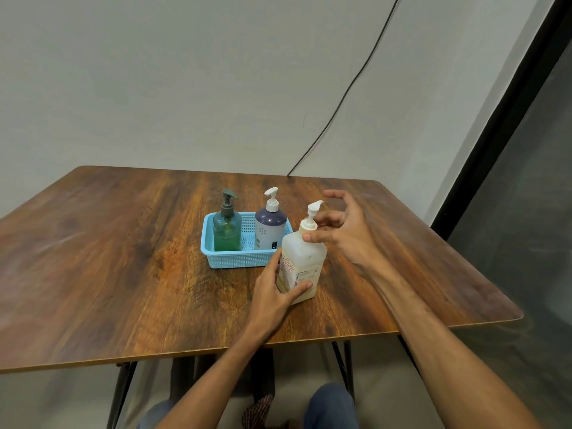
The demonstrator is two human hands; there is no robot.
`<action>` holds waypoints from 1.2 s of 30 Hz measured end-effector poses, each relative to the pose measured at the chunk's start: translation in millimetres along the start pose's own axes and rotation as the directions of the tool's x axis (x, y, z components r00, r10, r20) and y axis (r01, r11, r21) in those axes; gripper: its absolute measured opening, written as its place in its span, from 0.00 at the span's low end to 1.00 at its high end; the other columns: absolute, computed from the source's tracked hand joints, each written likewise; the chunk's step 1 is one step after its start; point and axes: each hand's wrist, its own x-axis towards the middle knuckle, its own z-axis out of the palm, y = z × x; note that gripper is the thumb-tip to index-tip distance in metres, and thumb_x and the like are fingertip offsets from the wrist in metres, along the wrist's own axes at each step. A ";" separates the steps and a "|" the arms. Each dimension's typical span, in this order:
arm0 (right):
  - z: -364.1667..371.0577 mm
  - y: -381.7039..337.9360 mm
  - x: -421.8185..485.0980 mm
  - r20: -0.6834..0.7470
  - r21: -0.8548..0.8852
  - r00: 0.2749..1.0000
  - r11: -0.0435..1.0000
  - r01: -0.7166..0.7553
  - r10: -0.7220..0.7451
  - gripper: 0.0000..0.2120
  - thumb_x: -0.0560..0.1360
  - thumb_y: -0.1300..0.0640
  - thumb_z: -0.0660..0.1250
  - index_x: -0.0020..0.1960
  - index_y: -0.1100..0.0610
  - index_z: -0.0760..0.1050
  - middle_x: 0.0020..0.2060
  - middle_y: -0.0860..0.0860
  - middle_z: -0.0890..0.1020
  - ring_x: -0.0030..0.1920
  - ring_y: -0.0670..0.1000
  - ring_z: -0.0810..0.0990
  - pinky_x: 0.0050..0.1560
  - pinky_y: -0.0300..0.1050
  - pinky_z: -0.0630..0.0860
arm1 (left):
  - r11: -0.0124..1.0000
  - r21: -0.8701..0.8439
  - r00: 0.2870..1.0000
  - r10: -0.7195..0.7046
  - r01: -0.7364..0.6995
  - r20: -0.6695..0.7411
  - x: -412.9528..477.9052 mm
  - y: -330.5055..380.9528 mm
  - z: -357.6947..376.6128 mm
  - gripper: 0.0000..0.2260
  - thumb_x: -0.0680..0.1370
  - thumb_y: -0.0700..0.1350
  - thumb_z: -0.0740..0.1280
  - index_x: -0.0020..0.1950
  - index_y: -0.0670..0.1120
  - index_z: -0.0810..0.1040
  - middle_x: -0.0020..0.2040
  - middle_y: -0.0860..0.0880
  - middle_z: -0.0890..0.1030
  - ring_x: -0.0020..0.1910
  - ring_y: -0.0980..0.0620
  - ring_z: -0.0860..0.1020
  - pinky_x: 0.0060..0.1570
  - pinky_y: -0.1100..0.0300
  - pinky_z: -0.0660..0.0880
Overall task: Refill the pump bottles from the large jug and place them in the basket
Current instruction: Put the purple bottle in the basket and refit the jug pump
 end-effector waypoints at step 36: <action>8.2 25.1 -7.1 -0.034 -0.018 0.999 0.999 0.031 -0.032 0.18 0.67 0.57 0.81 0.54 0.49 0.82 0.52 0.49 0.85 0.55 0.55 0.82 0.58 0.63 0.79 | 1.000 -0.005 1.000 -0.004 0.004 -0.007 -0.2 0.1 1.3 0.40 0.71 0.54 0.79 0.79 0.52 0.64 0.71 0.55 0.74 0.70 0.58 0.72 0.67 0.54 0.76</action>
